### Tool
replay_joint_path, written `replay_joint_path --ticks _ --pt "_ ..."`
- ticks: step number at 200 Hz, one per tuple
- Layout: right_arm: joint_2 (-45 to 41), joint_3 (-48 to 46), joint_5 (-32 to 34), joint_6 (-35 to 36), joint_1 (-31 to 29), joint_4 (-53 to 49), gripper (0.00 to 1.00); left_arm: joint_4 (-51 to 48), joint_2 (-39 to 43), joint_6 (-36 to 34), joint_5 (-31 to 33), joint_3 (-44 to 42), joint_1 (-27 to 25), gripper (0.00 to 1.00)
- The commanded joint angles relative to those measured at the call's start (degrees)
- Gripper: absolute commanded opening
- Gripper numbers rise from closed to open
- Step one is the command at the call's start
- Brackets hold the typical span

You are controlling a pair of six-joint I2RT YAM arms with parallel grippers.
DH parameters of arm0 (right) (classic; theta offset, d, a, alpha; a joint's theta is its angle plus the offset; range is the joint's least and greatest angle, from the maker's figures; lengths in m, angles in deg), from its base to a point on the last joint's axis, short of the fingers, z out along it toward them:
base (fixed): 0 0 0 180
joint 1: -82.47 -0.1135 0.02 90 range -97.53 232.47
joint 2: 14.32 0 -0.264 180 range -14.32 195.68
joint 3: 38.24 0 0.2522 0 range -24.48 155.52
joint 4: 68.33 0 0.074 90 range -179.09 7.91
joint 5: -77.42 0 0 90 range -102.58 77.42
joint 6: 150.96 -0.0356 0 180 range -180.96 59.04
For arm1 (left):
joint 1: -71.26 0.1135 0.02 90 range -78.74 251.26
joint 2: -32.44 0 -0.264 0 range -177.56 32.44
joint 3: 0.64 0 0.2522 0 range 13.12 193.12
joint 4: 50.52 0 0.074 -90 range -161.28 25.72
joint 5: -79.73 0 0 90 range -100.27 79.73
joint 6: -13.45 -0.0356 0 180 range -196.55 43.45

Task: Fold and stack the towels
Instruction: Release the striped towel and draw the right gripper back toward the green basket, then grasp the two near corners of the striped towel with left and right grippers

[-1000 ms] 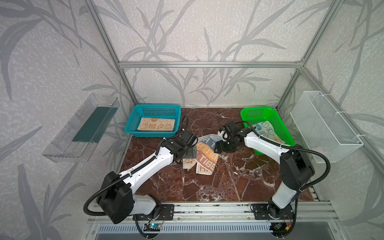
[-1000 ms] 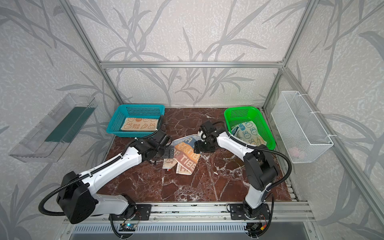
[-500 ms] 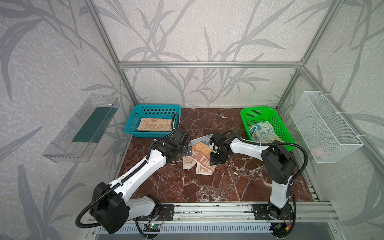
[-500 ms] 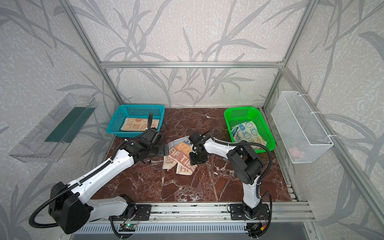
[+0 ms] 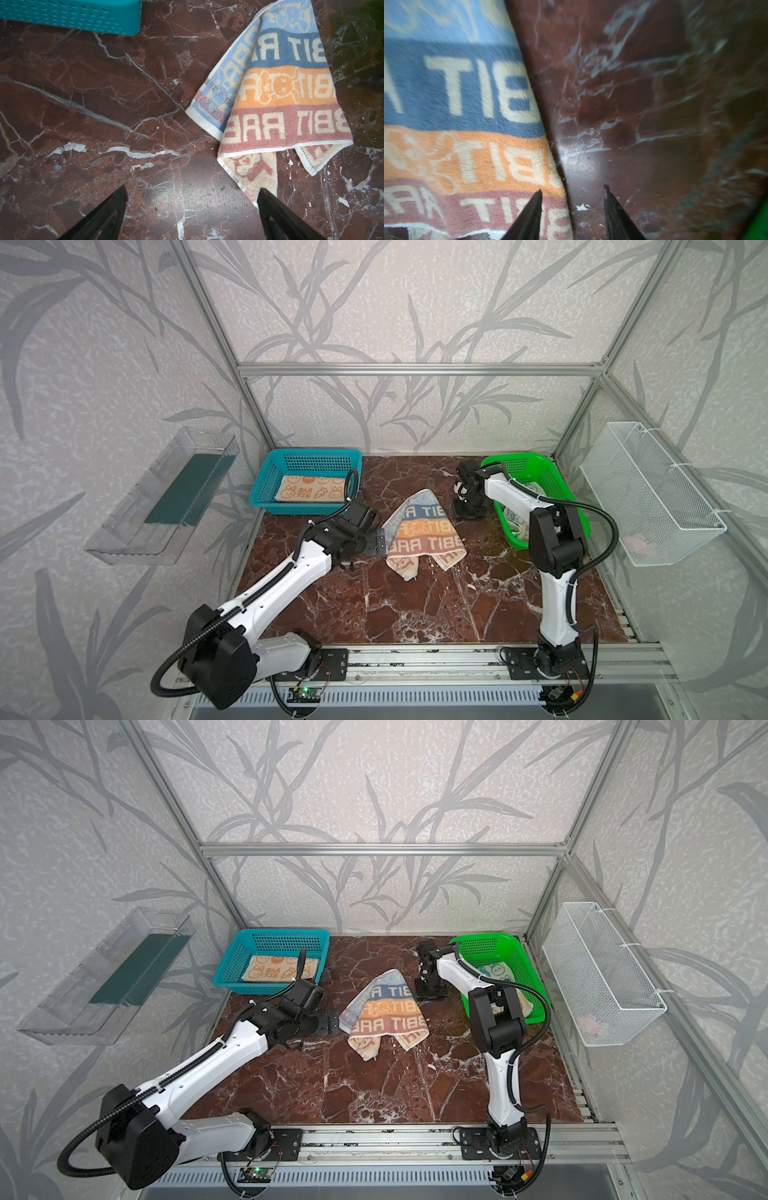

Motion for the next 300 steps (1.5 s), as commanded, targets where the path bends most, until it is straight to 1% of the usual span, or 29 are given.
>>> replay_joint_path --ticks 1,23,47,62,83,99,151,173,187,195,206,209,219,244,258,265,280,300 --pt "-7.1 1.0 0.9 3.2 -4.9 -4.6 0.55 1.2 0.3 1.7 -0.6 -0.3 0.5 0.99" --pt "-13.7 -7.6 -0.8 4.2 -10.8 0.2 0.64 1.3 -0.4 1.7 -2.4 0.1 1.9 0.99" --pt "-18.5 -17.1 -1.3 4.0 -16.9 6.1 0.69 1.3 0.0 2.2 -6.1 -0.2 5.4 0.99" --pt "-19.9 -21.1 -0.6 4.1 -20.8 8.9 0.71 1.4 0.9 2.5 -8.8 -1.1 8.0 0.99" --pt "-20.0 -23.8 0.4 3.8 -25.4 11.7 0.73 1.6 2.8 3.5 -12.8 -2.2 12.1 0.99" --pt "-19.0 -23.8 1.0 3.8 -28.4 12.7 0.74 2.0 4.5 4.0 -15.4 -3.5 14.7 0.99" --pt "-9.9 -16.6 4.2 4.0 -34.8 10.1 0.75 1.1 7.4 3.4 -18.7 -6.5 21.1 0.99" --pt "-6.8 -14.0 6.7 4.0 -36.6 8.6 0.75 0.3 8.2 2.5 -19.5 -6.9 23.3 0.99" --pt "-4.6 -12.0 9.9 4.0 -37.2 6.6 0.75 0.1 8.4 2.1 -20.1 -7.1 24.4 0.99" --pt "-3.5 -11.0 11.7 4.0 -37.2 5.4 0.72 0.0 8.4 2.1 -20.6 -7.2 24.8 0.99" --pt "-2.4 -10.5 12.6 3.9 -37.2 4.7 0.68 0.1 8.4 2.0 -20.7 -7.3 25.1 0.99" --pt "-2.2 -10.4 13.0 3.9 -38.7 4.5 0.66 0.1 8.4 2.0 -20.7 -7.3 25.1 0.99" --pt "-1.6 -10.1 14.7 3.8 -39.1 3.7 0.62 0.1 8.4 2.0 -20.7 -7.4 25.2 0.99" --pt "-0.4 -8.8 22.1 2.5 -39.4 0.5 0.51 0.6 8.2 2.2 -21.0 -7.8 25.3 0.99" --pt "0.1 -8.2 25.6 1.8 -39.4 -1.0 0.43 1.6 8.1 2.3 -22.0 -8.2 25.3 0.99" --pt "-0.1 -8.2 27.2 1.3 -39.3 -1.3 0.36 2.3 8.0 2.3 -22.6 -8.5 25.3 0.99" --pt "-1.1 -8.9 27.5 1.5 -39.3 0.0 0.25 3.6 7.9 2.5 -24.2 -9.0 25.3 0.99" --pt "-3.7 -10.1 26.2 1.3 -39.2 1.7 0.16 4.0 7.9 2.9 -24.6 -9.2 25.3 0.99"
